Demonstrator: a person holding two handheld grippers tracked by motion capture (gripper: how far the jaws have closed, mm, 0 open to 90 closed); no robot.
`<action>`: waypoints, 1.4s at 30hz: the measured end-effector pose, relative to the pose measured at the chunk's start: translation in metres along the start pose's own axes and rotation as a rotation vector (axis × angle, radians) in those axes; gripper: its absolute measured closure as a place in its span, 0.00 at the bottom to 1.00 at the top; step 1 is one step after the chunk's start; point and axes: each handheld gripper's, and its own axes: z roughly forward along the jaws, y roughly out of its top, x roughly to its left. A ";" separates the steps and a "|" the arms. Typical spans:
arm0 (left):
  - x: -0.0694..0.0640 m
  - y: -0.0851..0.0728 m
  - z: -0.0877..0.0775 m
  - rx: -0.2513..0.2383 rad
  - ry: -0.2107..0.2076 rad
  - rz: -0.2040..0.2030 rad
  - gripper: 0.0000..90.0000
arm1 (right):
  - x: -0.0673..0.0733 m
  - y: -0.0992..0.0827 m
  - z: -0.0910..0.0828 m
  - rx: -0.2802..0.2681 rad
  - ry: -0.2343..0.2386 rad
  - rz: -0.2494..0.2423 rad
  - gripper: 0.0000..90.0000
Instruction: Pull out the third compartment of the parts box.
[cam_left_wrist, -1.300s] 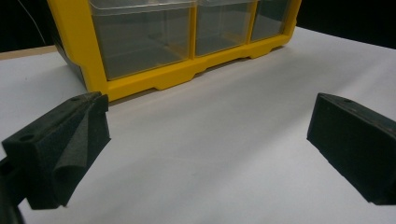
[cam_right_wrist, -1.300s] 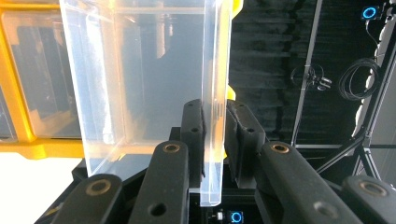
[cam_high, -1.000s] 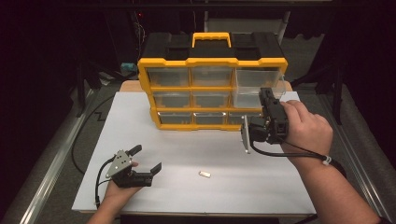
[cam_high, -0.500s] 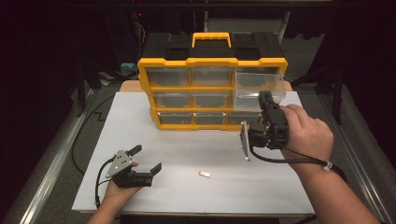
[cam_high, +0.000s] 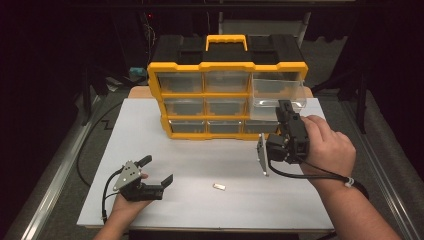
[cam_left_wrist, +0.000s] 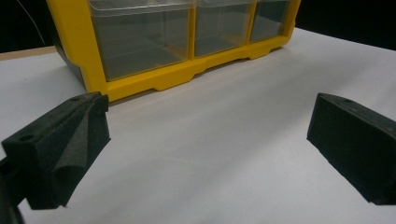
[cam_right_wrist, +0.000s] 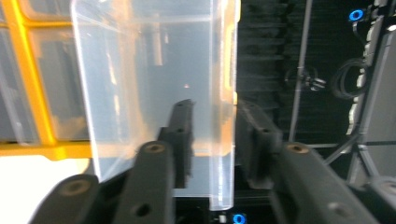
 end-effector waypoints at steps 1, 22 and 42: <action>0.000 0.000 0.000 0.002 -0.002 -0.004 0.00 | 0.000 0.000 0.000 0.000 0.000 0.000 0.69; 0.000 -0.001 0.000 0.004 0.001 -0.002 0.00 | 0.069 -0.006 -0.017 -0.028 0.120 0.043 0.50; 0.001 -0.002 0.001 0.012 0.004 -0.001 0.00 | 0.164 -0.014 -0.011 0.017 0.301 0.051 0.48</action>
